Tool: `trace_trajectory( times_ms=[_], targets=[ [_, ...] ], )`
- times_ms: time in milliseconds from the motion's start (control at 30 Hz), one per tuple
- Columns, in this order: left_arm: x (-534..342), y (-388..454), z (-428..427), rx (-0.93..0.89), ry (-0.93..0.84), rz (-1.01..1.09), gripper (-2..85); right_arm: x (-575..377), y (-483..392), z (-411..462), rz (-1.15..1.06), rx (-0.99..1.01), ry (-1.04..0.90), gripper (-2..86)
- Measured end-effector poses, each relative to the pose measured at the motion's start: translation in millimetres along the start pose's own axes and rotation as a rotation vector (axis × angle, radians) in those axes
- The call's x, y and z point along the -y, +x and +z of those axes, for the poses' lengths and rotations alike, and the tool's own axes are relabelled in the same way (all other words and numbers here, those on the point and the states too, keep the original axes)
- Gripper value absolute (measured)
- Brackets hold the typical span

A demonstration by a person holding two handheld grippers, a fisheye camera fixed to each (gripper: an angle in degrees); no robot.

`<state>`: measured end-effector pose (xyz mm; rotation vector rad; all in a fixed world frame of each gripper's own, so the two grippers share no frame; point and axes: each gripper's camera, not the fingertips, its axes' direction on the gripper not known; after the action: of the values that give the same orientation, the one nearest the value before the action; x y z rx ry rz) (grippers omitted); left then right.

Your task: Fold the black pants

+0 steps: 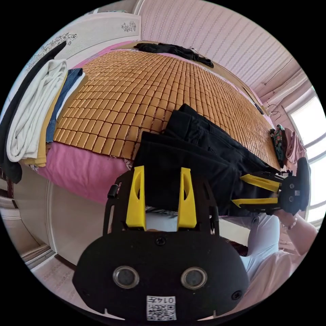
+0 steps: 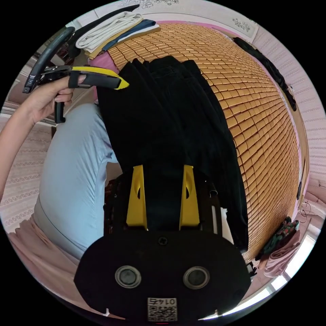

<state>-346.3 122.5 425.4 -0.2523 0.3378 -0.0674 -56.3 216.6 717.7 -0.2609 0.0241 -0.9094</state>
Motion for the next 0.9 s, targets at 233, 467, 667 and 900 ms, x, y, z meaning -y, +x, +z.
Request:
trace_trajectory(
  times_ms=[233, 467, 667, 900],
  targets=[
    [-2.1, -13.2, -33.8, -0.042, 0.033, 0.071, 0.7, 3.3, -1.0, -1.5, -0.064, -0.050, 0.034, 3.3],
    [-27.8, 4.9, -104.9, -0.066, 0.141, 0.132, -0.9, -34.9, 39.9, -25.1, 0.056, 0.103, 0.145, 0.5],
    [-25.5, 86.5, -177.1, -0.325, 0.386, 0.316, 0.6, -141.2, 108.0, -82.5, 0.366, 0.100, 0.417, 0.8],
    [-27.2, 183.0, -224.1, -0.518, 0.539, 0.584, 7.5, -346.7, 192.3, -112.3, 1.070, 0.024, 0.660, 1.4]
  ],
)
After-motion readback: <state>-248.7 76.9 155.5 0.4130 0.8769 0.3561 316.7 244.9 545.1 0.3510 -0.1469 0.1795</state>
